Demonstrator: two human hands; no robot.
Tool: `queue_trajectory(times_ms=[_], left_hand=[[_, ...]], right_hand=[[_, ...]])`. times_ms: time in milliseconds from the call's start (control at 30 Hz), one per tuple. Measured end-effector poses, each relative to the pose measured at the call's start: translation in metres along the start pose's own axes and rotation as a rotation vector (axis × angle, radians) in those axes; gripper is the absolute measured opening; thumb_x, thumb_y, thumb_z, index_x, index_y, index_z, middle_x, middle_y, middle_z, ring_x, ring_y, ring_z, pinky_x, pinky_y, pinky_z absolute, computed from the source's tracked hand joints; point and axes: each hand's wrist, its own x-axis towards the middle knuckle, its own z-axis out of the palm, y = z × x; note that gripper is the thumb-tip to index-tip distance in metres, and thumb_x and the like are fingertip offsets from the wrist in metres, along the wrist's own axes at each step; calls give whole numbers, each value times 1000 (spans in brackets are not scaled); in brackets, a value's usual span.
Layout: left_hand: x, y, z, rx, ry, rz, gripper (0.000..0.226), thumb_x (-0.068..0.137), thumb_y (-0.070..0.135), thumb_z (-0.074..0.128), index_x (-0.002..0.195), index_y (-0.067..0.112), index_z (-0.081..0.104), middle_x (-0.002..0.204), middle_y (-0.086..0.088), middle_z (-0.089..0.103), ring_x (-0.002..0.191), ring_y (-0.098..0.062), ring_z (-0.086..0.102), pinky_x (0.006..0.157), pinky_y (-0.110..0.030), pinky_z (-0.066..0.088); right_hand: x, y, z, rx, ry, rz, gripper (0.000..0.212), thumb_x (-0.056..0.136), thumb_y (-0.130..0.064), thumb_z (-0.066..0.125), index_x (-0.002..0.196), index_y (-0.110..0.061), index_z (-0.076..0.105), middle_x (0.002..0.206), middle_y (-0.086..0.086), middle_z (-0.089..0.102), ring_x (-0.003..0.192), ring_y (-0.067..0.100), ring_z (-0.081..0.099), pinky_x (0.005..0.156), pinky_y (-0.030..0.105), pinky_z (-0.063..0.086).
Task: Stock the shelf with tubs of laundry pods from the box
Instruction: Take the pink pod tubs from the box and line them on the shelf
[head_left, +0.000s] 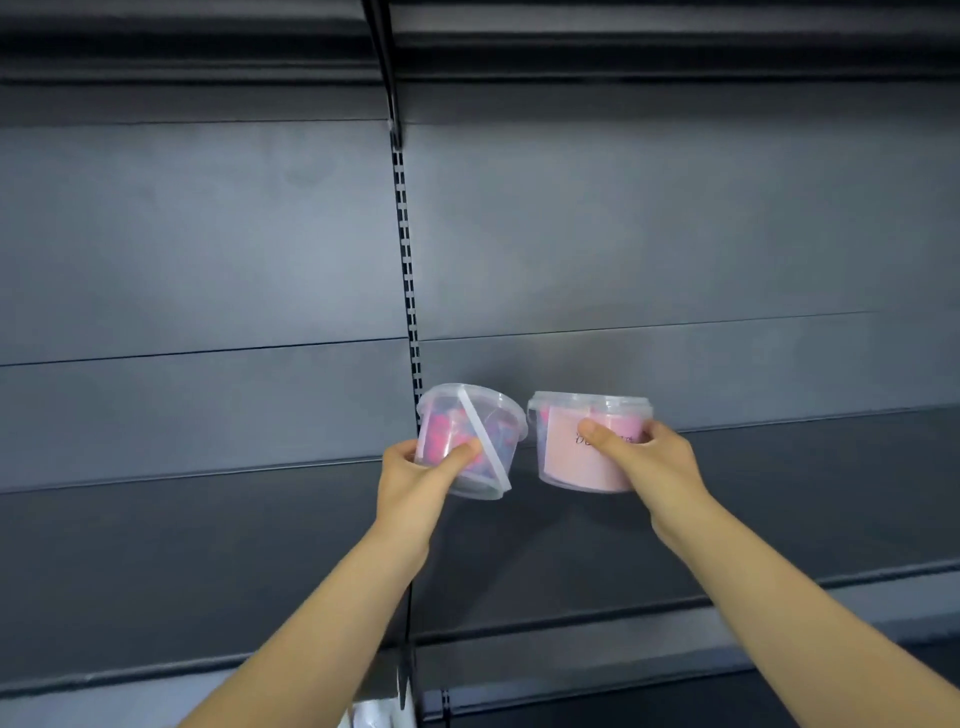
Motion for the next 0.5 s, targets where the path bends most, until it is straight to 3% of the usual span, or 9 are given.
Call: queue_trajectory(times_ms=[267,400,500], left_hand=[[75,-19,14,65,34,30,51,76,26,76,110,15,40,90,11,51,79,1,51,61,-14,36],[106,-30,20,91,60,39,56,72,29,79,110,10,41,95,3,57,83,-10,58,66,-20,43],[119,-42,21,122,91,42,56,71,28,79,105,12,38,98,0,54,83,-12,56,67,-21,42]], right_hand=[[69,29,36,-179,-10,-15,49,66,-36,82,103,-16,55,97,-2,61,91,19,60,72,27,46],[97,45,56,-186,-6,-31,77,54,-41,87,116,-14,51,108,-3,60,97,16,60,75,29,50],[110,57,67,-184,-2,-45,87,57,-30,89,126,-11,40,113,-3,53,99,16,55,81,28,48]])
